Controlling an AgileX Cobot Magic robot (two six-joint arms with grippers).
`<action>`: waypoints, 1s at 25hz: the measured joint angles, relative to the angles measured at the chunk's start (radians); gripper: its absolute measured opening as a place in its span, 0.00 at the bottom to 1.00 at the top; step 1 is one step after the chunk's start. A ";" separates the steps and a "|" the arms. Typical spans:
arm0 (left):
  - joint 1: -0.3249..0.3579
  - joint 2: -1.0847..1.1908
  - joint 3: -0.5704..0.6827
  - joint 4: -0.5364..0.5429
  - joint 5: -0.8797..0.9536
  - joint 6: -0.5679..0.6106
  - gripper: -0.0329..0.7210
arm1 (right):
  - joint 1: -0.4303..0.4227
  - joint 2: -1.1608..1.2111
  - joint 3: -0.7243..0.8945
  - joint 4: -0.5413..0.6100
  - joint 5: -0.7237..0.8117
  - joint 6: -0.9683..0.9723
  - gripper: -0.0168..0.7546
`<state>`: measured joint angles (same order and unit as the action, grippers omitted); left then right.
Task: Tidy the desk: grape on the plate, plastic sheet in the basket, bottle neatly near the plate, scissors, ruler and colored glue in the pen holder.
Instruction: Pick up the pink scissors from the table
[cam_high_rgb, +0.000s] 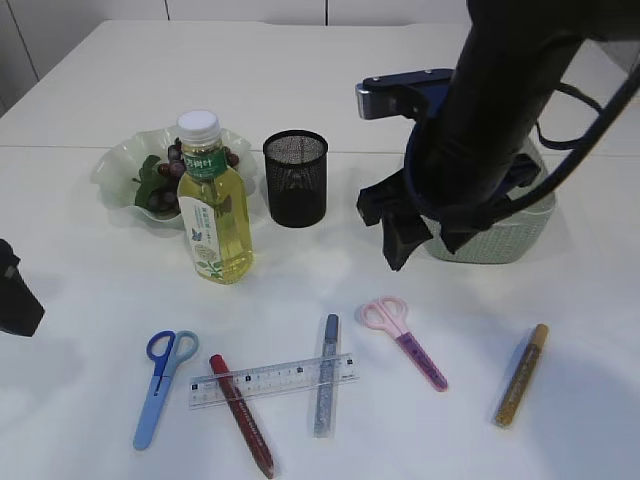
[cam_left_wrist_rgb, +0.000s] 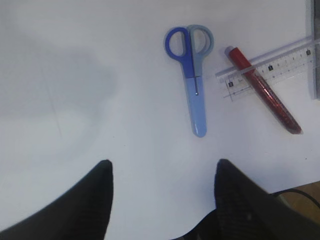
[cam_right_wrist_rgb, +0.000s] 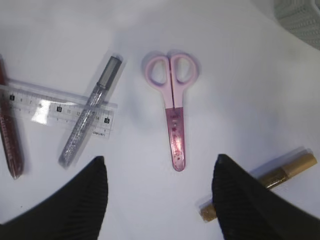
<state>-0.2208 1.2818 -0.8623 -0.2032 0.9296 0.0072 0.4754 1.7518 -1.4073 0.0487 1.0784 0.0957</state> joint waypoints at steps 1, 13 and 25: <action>0.000 0.000 0.000 0.000 0.002 0.000 0.66 | 0.000 0.018 -0.011 -0.002 0.000 0.000 0.69; 0.000 0.000 0.000 -0.007 0.008 0.000 0.63 | 0.000 0.205 -0.025 -0.049 -0.033 -0.012 0.69; 0.000 -0.004 0.000 -0.013 0.008 0.000 0.63 | 0.000 0.330 -0.029 -0.049 -0.070 -0.061 0.69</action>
<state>-0.2208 1.2778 -0.8623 -0.2162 0.9377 0.0072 0.4757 2.0821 -1.4360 0.0000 1.0086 0.0343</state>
